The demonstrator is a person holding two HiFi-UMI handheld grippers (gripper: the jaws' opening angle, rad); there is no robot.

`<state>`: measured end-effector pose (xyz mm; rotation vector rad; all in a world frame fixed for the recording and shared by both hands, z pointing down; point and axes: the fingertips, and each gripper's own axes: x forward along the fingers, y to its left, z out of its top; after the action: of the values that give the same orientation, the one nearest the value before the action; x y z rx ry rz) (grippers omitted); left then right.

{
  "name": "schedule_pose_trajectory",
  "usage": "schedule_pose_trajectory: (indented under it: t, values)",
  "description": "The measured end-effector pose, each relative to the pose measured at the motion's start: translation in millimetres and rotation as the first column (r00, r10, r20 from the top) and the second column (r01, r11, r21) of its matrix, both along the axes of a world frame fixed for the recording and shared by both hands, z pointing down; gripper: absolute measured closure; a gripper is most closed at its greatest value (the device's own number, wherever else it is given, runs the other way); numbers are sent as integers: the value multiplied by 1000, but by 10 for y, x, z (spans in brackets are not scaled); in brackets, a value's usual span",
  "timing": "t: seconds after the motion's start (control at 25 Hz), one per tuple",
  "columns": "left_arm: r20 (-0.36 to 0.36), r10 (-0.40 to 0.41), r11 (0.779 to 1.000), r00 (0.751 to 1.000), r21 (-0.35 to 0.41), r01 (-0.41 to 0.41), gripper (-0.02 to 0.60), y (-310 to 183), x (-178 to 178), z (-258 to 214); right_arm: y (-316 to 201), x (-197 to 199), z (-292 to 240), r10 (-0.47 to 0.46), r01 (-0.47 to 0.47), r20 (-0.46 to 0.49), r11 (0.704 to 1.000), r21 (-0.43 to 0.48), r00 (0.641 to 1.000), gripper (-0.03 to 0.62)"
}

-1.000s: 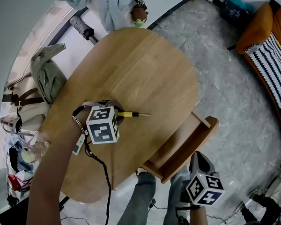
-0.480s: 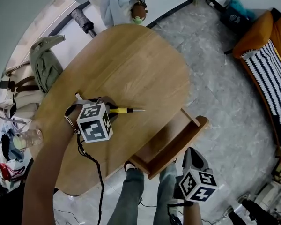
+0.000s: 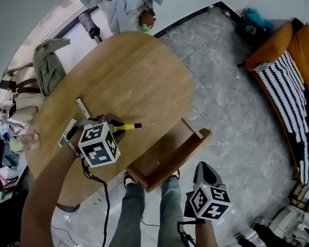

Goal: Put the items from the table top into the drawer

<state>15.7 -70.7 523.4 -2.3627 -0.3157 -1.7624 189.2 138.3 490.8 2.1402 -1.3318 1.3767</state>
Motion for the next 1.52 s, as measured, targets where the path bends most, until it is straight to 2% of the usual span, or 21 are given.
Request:
schedule_pose_trajectory:
  t: [0.28, 0.48, 0.64, 0.72, 0.88, 1.0, 1.12, 1.32, 1.52]
  values:
    - [-32, -141, 990, 989, 0, 141, 514, 422, 94, -228, 146, 163, -121, -8, 8, -4, 1000, 2, 1000, 589]
    - [-61, -311, 950, 948, -42, 309, 514, 725, 218, -307, 219, 292, -160, -17, 17, -11, 1000, -6, 1000, 589]
    - [-80, -390, 920, 917, -68, 386, 514, 952, 350, -276, 234, 351, -129, -25, 25, -18, 1000, -15, 1000, 589]
    - [-87, -456, 889, 886, -94, 449, 514, 1029, 405, -224, 248, 358, -101, -29, 29, -19, 999, -18, 999, 589]
    - [-98, -617, 783, 781, -176, 597, 514, 1153, 580, -116, 291, 426, -40, -35, 35, -23, 999, -30, 999, 589]
    - [-105, -674, 735, 732, -202, 648, 514, 1243, 726, -23, 330, 493, 0, -26, 25, -22, 999, -35, 999, 589]
    - [-96, -700, 709, 708, -212, 673, 514, 1320, 815, 118, 391, 550, 71, -8, 7, -23, 999, -43, 1000, 589]
    - [-80, -734, 675, 674, -187, 713, 514, 1344, 880, 418, 491, 661, 310, -8, 6, -32, 997, -75, 999, 589]
    - [-41, -733, 675, 679, -163, 719, 512, 1467, 920, 792, 572, 720, 588, -24, 22, -11, 994, -108, 1000, 589]
